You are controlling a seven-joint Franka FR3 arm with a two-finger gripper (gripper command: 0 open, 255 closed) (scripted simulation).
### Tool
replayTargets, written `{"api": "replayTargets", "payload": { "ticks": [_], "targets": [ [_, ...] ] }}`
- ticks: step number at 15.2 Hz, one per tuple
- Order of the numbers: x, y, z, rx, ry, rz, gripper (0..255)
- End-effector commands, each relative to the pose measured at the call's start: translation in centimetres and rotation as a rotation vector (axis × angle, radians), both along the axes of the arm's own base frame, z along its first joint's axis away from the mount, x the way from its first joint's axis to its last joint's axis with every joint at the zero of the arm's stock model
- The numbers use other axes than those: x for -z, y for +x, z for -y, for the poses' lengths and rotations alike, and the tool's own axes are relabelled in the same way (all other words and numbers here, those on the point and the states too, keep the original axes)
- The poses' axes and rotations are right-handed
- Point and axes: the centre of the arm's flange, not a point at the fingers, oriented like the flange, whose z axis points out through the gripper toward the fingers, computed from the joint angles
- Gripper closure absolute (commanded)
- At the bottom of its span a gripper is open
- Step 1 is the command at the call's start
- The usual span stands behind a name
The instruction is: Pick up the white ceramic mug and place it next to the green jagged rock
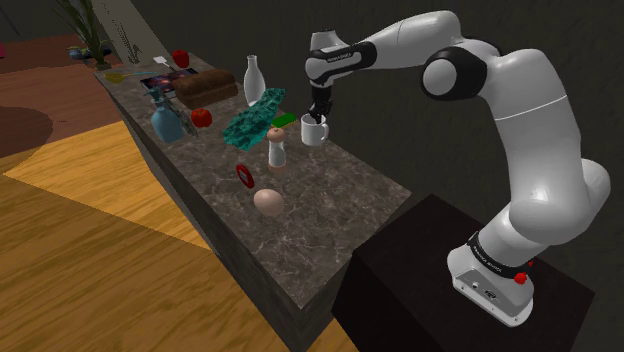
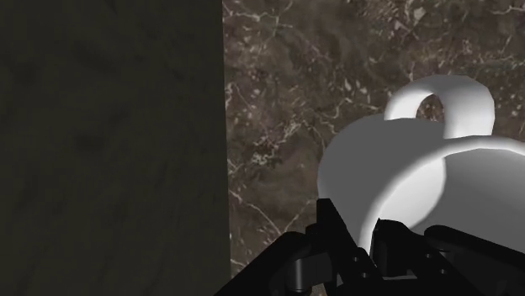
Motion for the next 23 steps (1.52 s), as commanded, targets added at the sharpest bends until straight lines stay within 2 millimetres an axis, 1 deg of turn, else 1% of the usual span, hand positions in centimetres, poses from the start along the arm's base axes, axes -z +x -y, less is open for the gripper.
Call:
{"api": "replayTargets", "payload": {
  "ticks": [1, 8, 9, 16, 17, 22, 23],
  "targets": [
    [1.1, 0.0, 0.0, 0.0, 0.0, 0.001, 255],
    [4.8, 0.0, 0.0, 0.0, 0.0, 0.001, 255],
    [5.0, 0.0, 0.0, 0.0, 0.0, 0.001, 255],
    [5.0, 0.0, 0.0, 0.0, 0.0, 0.001, 255],
    [5.0, 0.0, 0.0, 0.0, 0.0, 0.001, 0],
    [5.0, 0.0, 0.0, 0.0, 0.0, 0.001, 0],
    [3.7, 0.1, -0.1, 0.0, 0.0, 0.001, 0]
  ]
}}
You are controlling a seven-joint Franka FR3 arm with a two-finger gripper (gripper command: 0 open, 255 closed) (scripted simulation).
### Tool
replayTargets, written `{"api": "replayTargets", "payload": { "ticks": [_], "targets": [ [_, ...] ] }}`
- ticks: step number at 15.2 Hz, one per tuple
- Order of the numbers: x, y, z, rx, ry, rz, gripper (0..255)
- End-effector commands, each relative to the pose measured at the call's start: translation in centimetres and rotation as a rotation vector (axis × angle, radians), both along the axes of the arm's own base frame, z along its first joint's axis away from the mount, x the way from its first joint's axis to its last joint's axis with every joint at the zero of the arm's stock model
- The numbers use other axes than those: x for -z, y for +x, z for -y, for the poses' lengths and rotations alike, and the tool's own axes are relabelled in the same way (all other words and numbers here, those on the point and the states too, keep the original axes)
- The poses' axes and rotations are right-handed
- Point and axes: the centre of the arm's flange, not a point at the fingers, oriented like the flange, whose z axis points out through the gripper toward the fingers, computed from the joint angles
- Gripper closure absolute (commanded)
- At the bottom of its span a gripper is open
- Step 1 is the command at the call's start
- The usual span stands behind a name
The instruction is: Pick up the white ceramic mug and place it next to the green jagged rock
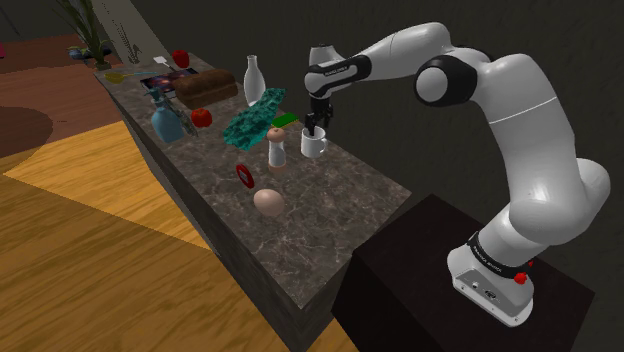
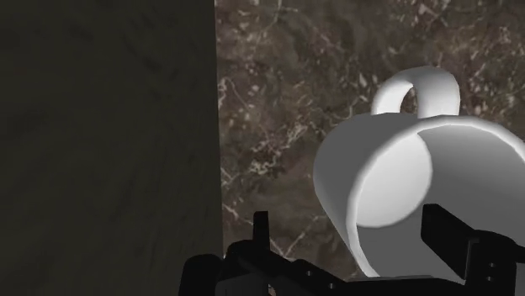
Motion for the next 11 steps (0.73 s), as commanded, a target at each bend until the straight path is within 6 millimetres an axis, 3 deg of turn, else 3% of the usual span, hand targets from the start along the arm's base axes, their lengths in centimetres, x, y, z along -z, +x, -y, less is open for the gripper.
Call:
{"api": "replayTargets", "payload": {
  "ticks": [1, 3, 11],
  "targets": [
    [-2.1, 0.2, 0.0, 0.0, 0.0, 0.0, 0],
    [-4.4, 0.4, 0.0, 0.0, 0.0, 0.0, 0],
    [-4.4, 0.4, 0.0, 0.0, 0.0, 0.0, 0]
  ]
}}
